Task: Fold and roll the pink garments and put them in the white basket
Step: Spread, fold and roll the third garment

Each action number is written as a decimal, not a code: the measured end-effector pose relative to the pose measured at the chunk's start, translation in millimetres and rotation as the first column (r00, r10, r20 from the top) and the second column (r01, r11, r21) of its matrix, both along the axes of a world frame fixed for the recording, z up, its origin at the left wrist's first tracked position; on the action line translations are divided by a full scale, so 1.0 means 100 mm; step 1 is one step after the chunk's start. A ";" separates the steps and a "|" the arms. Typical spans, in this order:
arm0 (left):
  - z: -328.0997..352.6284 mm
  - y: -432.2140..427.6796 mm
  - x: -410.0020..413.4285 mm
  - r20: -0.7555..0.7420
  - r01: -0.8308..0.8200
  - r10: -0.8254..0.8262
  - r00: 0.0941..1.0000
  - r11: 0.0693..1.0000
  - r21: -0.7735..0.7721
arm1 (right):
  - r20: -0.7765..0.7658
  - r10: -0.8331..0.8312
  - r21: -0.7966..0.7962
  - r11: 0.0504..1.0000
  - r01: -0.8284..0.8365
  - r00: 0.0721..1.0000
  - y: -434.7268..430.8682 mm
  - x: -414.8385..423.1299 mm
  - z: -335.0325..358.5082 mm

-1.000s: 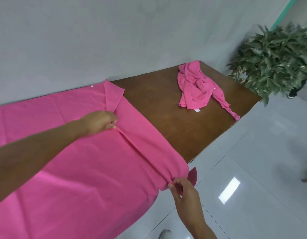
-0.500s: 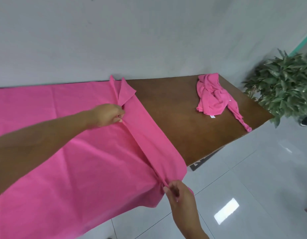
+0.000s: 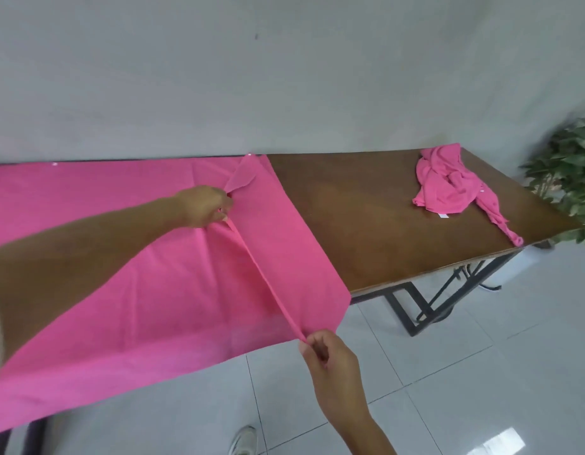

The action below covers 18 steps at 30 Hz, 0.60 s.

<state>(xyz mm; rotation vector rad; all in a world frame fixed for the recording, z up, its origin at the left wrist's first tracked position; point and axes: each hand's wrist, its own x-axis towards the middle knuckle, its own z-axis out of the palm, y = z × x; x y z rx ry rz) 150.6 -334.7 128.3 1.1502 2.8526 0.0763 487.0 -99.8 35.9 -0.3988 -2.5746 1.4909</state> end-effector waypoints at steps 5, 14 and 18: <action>0.11 -0.51 0.39 -0.046 -0.090 0.088 0.995 0.995 -0.035 | -0.038 0.076 -0.022 0.997 -0.077 0.996 -0.37 0.18 -0.17; 0.32 -1.33 0.78 -0.134 -0.149 0.145 0.980 0.989 -0.017 | -0.056 0.232 -0.058 0.970 -0.235 0.971 -0.99 0.26 -0.22; 0.41 -1.69 0.87 -0.155 -0.196 0.190 0.970 0.980 -0.022 | -0.061 0.311 -0.065 0.947 -0.315 0.948 -1.29 0.22 -0.16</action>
